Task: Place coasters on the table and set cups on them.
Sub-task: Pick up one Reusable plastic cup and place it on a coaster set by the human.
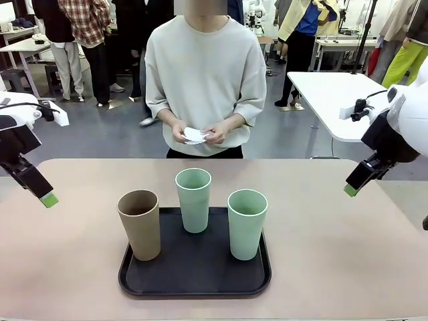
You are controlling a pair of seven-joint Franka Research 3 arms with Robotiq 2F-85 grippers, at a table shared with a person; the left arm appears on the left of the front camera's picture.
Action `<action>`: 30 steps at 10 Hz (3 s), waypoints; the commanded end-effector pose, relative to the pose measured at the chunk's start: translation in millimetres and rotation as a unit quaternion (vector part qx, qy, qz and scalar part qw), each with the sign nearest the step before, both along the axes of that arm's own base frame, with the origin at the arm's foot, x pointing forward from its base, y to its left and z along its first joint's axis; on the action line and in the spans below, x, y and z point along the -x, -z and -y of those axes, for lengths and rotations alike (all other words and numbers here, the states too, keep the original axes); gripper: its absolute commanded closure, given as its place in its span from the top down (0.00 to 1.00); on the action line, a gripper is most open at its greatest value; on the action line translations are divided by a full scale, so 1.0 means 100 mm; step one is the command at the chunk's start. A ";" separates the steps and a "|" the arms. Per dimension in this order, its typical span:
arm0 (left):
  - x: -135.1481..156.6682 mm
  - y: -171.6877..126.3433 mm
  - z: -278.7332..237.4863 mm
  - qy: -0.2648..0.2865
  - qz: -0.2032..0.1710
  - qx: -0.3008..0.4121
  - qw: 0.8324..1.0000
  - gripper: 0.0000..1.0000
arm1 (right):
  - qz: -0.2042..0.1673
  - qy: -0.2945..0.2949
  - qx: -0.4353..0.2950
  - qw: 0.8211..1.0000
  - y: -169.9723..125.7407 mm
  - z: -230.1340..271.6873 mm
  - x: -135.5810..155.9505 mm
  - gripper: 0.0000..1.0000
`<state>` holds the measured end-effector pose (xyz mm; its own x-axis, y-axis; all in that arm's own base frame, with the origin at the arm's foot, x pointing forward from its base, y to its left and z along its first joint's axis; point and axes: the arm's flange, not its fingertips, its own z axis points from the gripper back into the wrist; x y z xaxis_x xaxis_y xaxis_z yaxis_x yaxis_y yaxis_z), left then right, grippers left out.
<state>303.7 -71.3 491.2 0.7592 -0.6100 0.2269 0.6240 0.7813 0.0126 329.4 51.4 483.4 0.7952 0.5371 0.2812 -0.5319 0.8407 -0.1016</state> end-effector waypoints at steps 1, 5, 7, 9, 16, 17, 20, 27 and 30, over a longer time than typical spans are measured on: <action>-0.09 0.10 -0.10 0.041 -0.064 0.130 0.989 1.00 | -0.114 0.026 -0.126 0.985 0.07 0.18 -0.15 1.00; -0.46 0.37 -1.14 0.047 -0.220 0.543 0.809 1.00 | -0.280 0.062 -0.504 0.814 0.25 1.53 -0.36 1.00; -0.39 0.34 -1.43 -0.023 -0.221 0.536 0.815 1.00 | -0.277 0.105 -0.533 0.792 0.35 1.89 -0.20 1.00; -0.33 0.29 -1.78 -0.063 -0.197 0.552 0.808 1.00 | -0.261 0.116 -0.562 0.776 0.31 2.16 -0.13 1.00; -0.23 0.19 -1.89 -0.118 -0.165 0.464 0.863 1.00 | -0.254 0.127 -0.567 0.773 0.41 2.33 -0.04 1.00; -0.26 0.25 -2.05 -0.104 -0.204 0.512 0.828 1.00 | -0.254 0.127 -0.567 0.773 0.41 2.33 -0.04 1.00; -0.26 0.25 -2.05 -0.104 -0.204 0.512 0.828 1.00 | -0.254 0.127 -0.567 0.773 0.41 2.33 -0.04 1.00; -0.26 0.25 -2.05 -0.104 -0.204 0.512 0.828 1.00 | -0.254 0.127 -0.567 0.773 0.41 2.33 -0.04 1.00; -0.26 0.25 -2.05 -0.104 -0.204 0.512 0.828 1.00 | -0.254 0.127 -0.567 0.773 0.41 2.33 -0.04 1.00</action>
